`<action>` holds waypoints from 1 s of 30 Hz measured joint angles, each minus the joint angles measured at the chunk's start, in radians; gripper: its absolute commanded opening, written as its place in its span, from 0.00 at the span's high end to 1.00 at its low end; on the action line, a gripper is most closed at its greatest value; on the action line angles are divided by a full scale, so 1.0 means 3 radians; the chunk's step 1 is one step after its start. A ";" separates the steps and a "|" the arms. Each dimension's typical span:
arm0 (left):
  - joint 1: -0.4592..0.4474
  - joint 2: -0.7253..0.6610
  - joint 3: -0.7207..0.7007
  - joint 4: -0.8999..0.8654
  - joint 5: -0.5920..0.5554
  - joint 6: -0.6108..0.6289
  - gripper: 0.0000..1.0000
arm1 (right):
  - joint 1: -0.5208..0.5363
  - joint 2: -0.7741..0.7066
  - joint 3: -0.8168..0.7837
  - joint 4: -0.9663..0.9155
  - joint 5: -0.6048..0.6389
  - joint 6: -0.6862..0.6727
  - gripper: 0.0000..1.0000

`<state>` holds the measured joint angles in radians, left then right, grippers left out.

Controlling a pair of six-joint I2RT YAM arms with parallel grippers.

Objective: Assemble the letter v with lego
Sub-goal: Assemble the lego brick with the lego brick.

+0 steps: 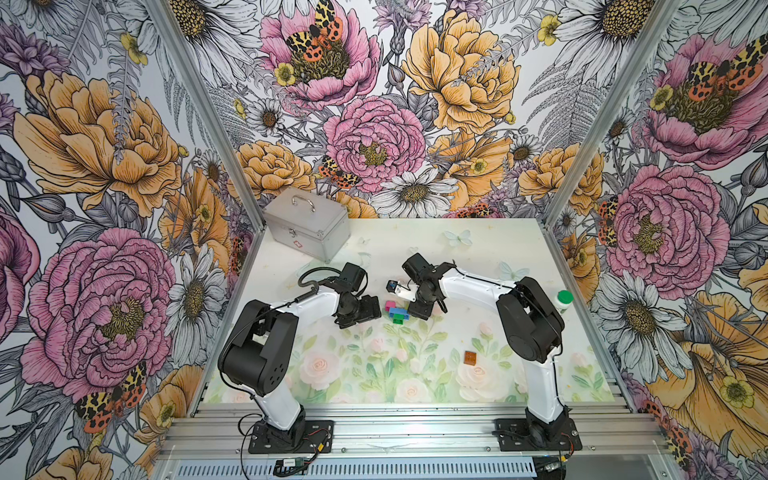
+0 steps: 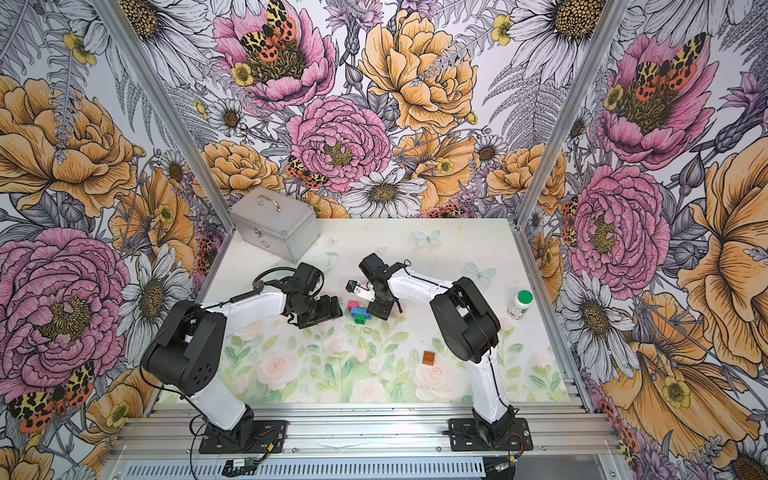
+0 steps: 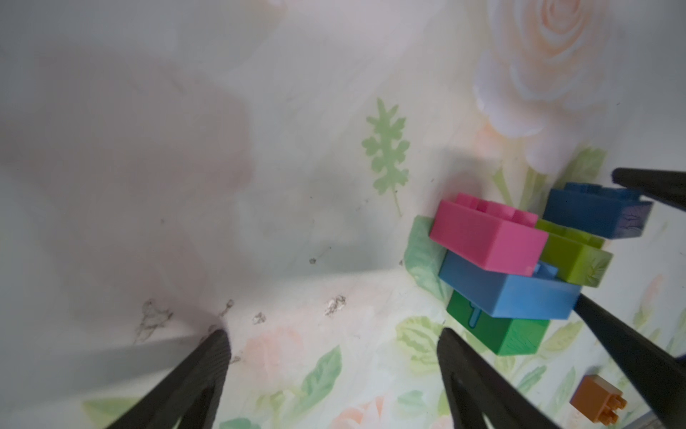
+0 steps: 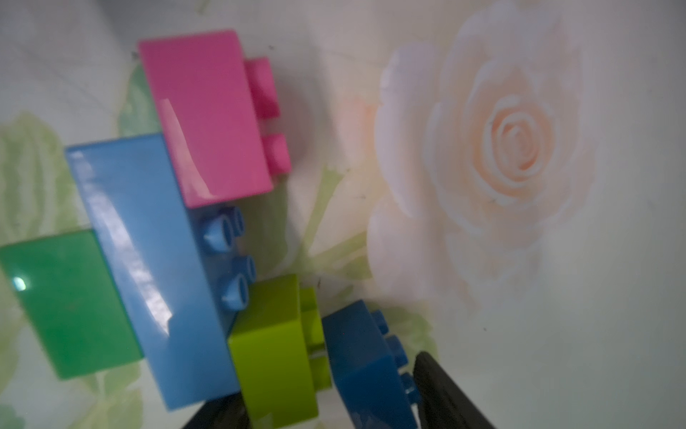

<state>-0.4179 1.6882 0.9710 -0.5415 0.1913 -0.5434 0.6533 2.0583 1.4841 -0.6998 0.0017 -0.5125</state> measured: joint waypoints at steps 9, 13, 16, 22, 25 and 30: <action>-0.0011 0.0027 0.0028 0.0015 0.0000 0.0000 0.11 | 0.0000 0.0045 0.0122 -0.0027 -0.0039 0.0086 0.37; -0.0013 0.0045 0.0042 0.0023 0.0000 0.0000 0.11 | 0.0000 0.0075 0.0128 -0.0061 -0.0086 0.0081 0.37; -0.0013 0.0072 0.0076 0.0022 0.0001 0.0001 0.11 | 0.0000 0.0088 0.0128 -0.0083 -0.0114 0.0060 0.37; -0.0013 0.0226 0.0235 0.0029 0.0023 0.0010 0.16 | 0.0000 0.0109 0.0135 -0.0100 -0.0151 -0.0005 0.37; -0.0013 0.0337 0.0357 0.0053 0.0053 0.0028 0.17 | 0.0000 0.0112 0.0139 -0.0114 -0.0184 -0.0015 0.39; -0.0013 0.0415 0.0439 0.0090 0.0090 0.0056 0.18 | 0.0000 0.0112 0.0156 -0.0137 -0.0214 -0.0029 0.42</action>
<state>-0.4217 1.8126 1.1027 -0.5144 0.2184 -0.5266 0.6533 2.0918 1.5311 -0.7410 -0.0624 -0.5213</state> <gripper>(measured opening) 0.826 0.587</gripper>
